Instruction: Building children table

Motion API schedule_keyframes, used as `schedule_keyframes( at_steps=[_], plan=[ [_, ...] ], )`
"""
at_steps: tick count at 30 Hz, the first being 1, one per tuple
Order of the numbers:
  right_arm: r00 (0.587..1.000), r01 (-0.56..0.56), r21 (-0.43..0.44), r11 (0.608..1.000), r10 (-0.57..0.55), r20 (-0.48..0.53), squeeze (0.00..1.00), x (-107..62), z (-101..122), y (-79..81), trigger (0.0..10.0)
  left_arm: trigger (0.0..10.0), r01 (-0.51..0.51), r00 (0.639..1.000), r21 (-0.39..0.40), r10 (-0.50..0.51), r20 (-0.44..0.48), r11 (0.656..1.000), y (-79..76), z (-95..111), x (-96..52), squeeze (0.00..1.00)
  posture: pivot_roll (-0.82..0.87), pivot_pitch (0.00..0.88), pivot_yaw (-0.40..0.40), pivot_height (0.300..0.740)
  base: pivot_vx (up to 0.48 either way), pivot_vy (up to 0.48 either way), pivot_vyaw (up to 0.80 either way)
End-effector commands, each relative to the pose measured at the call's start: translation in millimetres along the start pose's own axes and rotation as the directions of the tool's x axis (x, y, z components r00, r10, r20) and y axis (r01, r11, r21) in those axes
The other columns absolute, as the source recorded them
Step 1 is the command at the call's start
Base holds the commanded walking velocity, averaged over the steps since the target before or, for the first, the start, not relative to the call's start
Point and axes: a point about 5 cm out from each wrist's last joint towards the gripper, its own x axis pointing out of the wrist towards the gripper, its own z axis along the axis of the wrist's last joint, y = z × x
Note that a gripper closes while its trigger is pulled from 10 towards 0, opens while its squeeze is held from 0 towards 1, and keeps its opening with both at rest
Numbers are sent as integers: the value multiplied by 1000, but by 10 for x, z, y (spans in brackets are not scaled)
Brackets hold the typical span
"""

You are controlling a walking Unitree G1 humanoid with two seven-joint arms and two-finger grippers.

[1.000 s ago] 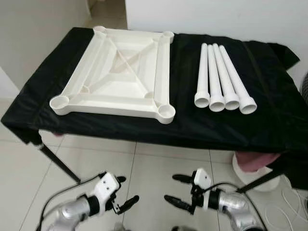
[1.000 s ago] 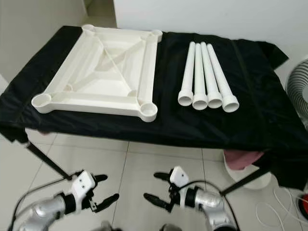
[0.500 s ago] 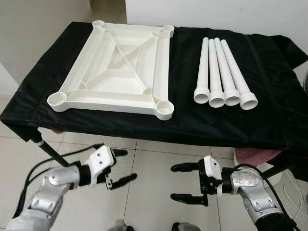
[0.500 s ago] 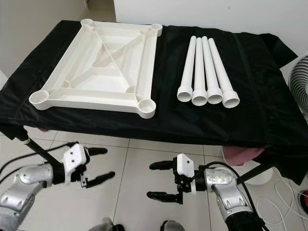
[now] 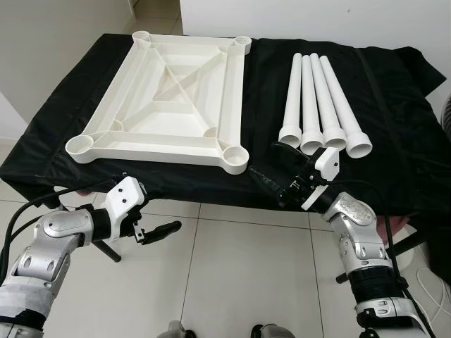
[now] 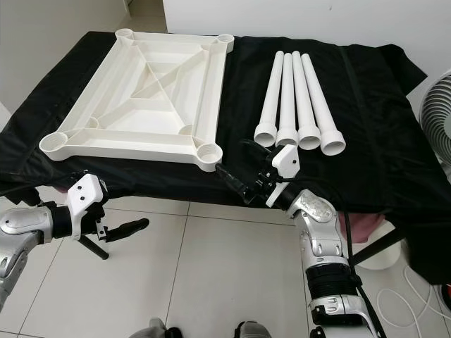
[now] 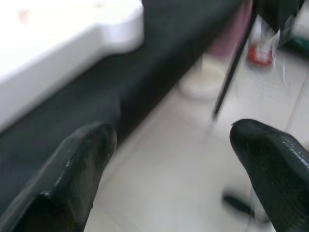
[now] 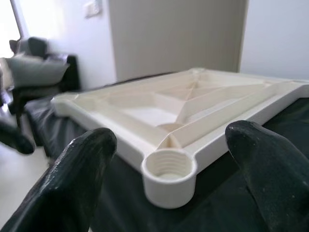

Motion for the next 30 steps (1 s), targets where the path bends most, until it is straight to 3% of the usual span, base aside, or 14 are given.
schedule_keyframes(
  at_steps=[1, 2, 3, 6, 10, 12, 14, 15, 17, 20, 23, 25, 27, 30],
  plan=[
    [999, 35, 19, 999, -35, 18, 0, -6, 19, -8, 10000, 10000, -106, 994, -18, 106, 14, 994, 64, 16, -21, 0, -108, 56, 78, 740, 0, 0, 0],
    [999, 35, 19, 999, -35, 18, 0, -6, 19, -8, 10000, 10000, -106, 994, -18, 106, 14, 994, 64, 16, -21, 0, -108, 56, 78, 740, 0, 0, 0],
    [991, 125, 43, 991, -127, 41, 0, 21, 38, -35, 10000, 10000, -190, 977, -65, 195, 80, 980, 111, 57, 7, 0, -111, 55, 79, 740, 0, 0, 0],
    [933, 359, 24, 933, -359, 18, 0, 173, 35, -64, 10000, 10000, -378, 860, -316, 456, 228, 870, 188, 124, 107, 0, -120, 46, 74, 740, 0, 0, 0],
    [888, 460, 5, 888, -460, 8, 0, 217, 11, -20, 10000, 10000, -461, 788, -419, 578, 212, 782, 101, 19, 185, 0, -111, 36, 59, 740, 0, 0, 0],
    [874, 486, 9, 874, -486, 8, 0, 206, 1, -11, 10000, 10000, -486, 769, -431, 606, 201, 760, 72, -9, 198, 0, -110, 33, 56, 740, 0, 0, 0],
    [887, 462, 7, 887, -462, 23, 0, 196, -4, 69, 10000, 10000, -572, 690, -458, 701, 179, 680, 77, -11, 207, 0, -106, 30, 44, 740, 0, 0, 0],
    [887, 462, 7, 887, -462, 23, 0, 196, -4, 69, 10000, 10000, -572, 690, -458, 701, 179, 680, 77, -11, 207, 0, -106, 30, 44, 740, 0, 0, 0],
    [890, 454, 9, 891, -454, 28, 0, 189, 1, 98, 10000, 10000, -629, 630, -446, 754, 186, 636, 111, 45, 199, 0, -104, 32, 33, 740, 0, 0, 0],
    [882, 471, -20, 882, -470, 47, 0, 198, 49, 53, 10000, 10000, -666, 614, -368, 757, 222, 648, 146, 143, 195, 0, -111, 39, 26, 740, 0, 0, 0],
    [876, 482, -34, 876, -480, 52, 0, 198, 68, 30, 10000, 10000, -668, 607, -373, 762, 226, 644, 162, 159, 191, 0, -122, 45, 22, 740, 0, 0, 0],
    [868, 495, -40, 868, -492, 60, 0, 213, 108, 4, 10000, 10000, -676, 586, -396, 779, 224, 622, 184, 185, 195, 0, -130, 51, 18, 740, 0, 0, 0],
    [851, 524, -52, 850, -519, 86, 0, 218, 176, -16, 10000, 10000, -713, 543, -405, 816, 199, 573, 236, 196, 205, 0, -133, 61, 16, 740, 0, 0, 0],
    [850, 526, -63, 848, -520, 86, 0, 215, 184, -16, 10000, 10000, -740, 517, -386, 833, 197, 550, 270, 215, 192, 0, -129, 62, 35, 740, 0, 0, 0]
  ],
)
